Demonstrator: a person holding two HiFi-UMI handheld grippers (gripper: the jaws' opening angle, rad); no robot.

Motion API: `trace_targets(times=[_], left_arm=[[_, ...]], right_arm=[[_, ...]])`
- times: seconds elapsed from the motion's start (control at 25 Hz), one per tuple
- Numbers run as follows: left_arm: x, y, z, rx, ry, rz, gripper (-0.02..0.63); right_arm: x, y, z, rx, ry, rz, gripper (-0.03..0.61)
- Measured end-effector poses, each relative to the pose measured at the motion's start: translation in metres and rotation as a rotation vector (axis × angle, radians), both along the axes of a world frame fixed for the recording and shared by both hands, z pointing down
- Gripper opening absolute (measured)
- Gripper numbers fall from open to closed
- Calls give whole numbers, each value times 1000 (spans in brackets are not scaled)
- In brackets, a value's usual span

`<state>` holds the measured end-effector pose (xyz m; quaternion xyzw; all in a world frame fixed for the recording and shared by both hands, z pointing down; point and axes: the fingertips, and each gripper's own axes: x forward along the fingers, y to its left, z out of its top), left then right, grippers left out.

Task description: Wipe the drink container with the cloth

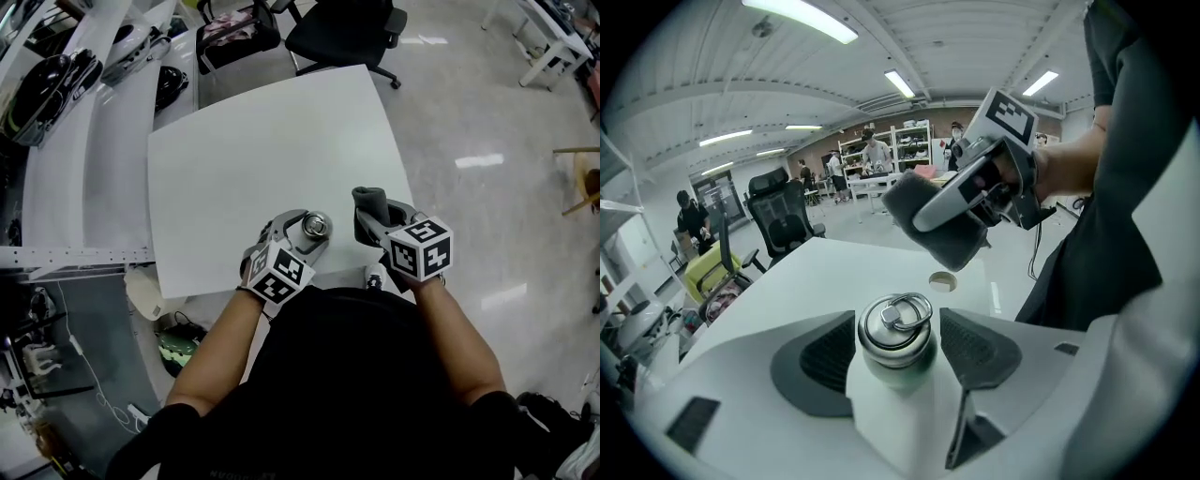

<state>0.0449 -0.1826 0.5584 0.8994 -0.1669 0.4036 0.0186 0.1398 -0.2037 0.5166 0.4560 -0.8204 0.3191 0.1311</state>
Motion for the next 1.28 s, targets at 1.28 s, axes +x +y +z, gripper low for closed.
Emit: trace_targets(times=[1.28], left_arm=[[-44, -4, 10, -86, 91, -156, 267]], right_arm=[[-83, -5, -9, -29, -136, -191, 106]])
